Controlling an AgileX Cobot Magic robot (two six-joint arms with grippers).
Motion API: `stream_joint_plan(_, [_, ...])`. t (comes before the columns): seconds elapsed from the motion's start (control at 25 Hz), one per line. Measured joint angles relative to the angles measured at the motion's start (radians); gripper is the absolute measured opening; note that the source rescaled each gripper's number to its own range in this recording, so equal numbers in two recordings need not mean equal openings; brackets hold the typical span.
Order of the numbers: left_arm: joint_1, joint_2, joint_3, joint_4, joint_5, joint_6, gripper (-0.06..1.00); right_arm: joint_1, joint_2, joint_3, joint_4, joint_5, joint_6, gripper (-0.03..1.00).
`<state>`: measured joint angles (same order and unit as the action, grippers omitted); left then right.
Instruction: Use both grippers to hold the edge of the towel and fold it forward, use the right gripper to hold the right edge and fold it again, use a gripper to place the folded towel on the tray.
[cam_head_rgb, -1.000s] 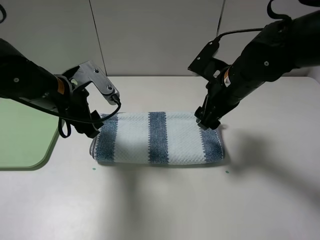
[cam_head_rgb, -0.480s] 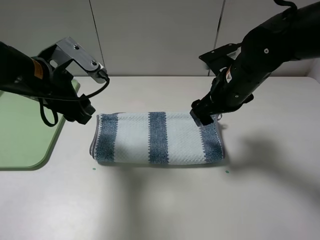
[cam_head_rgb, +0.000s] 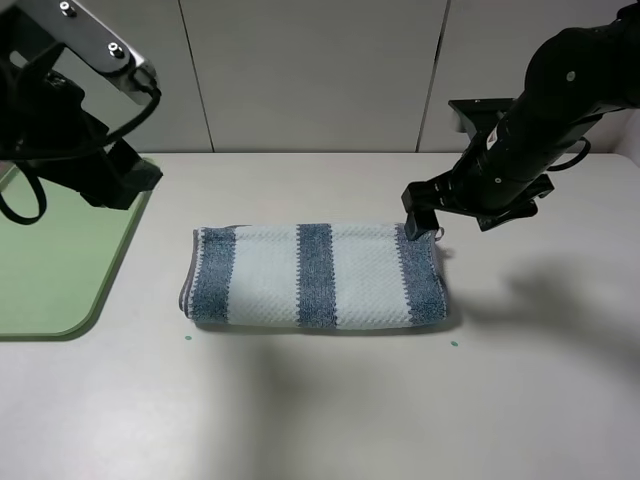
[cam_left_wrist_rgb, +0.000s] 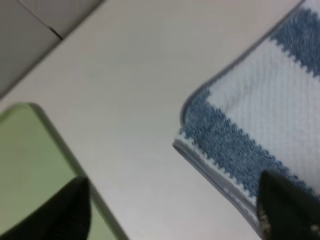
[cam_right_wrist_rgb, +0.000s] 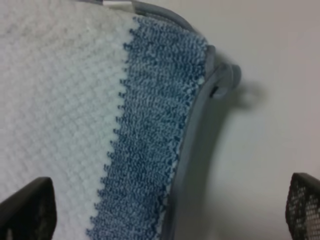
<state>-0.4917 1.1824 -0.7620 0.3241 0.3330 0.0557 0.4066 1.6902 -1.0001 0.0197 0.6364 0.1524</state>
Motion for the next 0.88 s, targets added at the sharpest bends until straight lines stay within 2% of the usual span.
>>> stream_joint_plan(0.12, [0.000, -0.012, 0.000, 0.022, 0.007, 0.001, 0.88, 0.000, 0.000, 0.000, 0.007, -0.007, 0.000, 1.00])
stream_joint_plan(0.24, [0.000, -0.012, 0.000, 0.049, 0.033, 0.002, 0.97, 0.000, 0.000, 0.000, 0.008, -0.015, 0.000, 1.00])
stream_joint_plan(0.88, [0.000, -0.012, 0.000, 0.057, 0.041, 0.002, 1.00, 0.000, 0.000, 0.000, 0.010, -0.024, 0.000, 1.00])
